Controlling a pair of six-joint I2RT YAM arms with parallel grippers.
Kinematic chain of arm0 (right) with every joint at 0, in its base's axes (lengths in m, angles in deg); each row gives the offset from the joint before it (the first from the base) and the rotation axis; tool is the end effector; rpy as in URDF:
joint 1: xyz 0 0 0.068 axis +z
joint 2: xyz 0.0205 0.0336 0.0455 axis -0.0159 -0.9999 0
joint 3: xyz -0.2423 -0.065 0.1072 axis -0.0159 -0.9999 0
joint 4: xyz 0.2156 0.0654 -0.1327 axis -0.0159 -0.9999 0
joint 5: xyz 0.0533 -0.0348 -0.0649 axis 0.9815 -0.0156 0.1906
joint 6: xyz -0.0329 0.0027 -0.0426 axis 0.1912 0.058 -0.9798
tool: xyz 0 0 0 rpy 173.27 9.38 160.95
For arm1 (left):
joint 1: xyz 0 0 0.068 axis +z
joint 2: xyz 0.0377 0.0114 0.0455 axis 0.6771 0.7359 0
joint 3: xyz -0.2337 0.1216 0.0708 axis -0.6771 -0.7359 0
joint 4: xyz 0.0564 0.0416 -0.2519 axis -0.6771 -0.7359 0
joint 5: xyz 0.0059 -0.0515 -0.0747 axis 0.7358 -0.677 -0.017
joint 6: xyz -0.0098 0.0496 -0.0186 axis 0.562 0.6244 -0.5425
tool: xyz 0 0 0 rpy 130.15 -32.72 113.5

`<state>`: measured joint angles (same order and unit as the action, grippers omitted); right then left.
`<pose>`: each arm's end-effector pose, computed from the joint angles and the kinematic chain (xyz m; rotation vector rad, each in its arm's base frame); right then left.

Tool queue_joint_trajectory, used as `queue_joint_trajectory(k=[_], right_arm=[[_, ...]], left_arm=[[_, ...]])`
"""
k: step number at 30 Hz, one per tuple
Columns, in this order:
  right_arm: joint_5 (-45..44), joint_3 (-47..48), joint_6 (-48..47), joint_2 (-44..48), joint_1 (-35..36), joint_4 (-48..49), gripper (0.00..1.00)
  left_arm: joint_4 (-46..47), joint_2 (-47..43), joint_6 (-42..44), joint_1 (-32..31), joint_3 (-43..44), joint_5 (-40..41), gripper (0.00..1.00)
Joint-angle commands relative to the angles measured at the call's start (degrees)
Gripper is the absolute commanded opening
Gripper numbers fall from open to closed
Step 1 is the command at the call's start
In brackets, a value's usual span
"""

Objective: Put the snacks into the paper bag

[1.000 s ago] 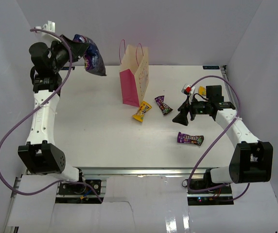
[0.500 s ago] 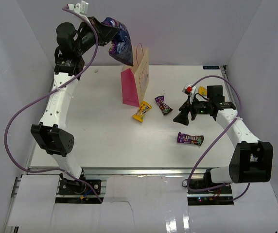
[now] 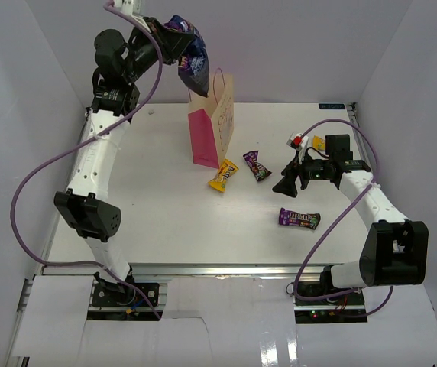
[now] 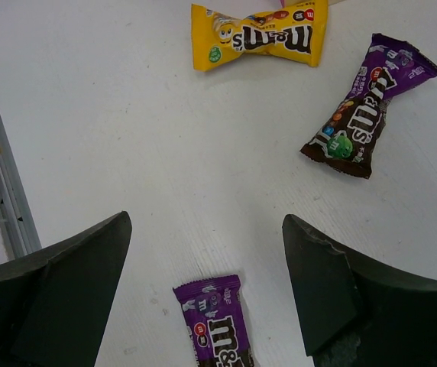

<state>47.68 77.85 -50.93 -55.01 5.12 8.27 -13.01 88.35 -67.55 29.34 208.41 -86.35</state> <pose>0.2805 0.0484 0.2622 -1.0445 1.8806 0.7788 0.3812 -0.1077 0.5366 0.2747 1.3616 -0.9436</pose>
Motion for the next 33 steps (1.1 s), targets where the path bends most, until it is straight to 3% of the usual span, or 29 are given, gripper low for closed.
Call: queue_joint_trajectory(k=[1, 22, 31, 33], right_arm=[[1.64, 1.19, 0.06, 0.12, -0.52, 0.19, 0.86], [2.26, 0.49, -0.03, -1.2, -1.04, 0.27, 0.86], [2.08, 0.22, -0.29, -1.9, -1.13, 0.27, 0.85], [2.08, 0.13, -0.3, -1.99, -1.13, 0.19, 0.85]], left_arm=[[8.34, -0.37, 2.12, -0.52, 3.61, 1.88, 0.0], [4.92, 4.12, 9.15, -0.61, -1.84, -7.96, 0.0], [4.48, 4.73, 9.95, -0.61, -6.5, -7.97, 0.0], [4.39, 5.0, 9.77, -0.61, -6.85, -7.62, 0.04]])
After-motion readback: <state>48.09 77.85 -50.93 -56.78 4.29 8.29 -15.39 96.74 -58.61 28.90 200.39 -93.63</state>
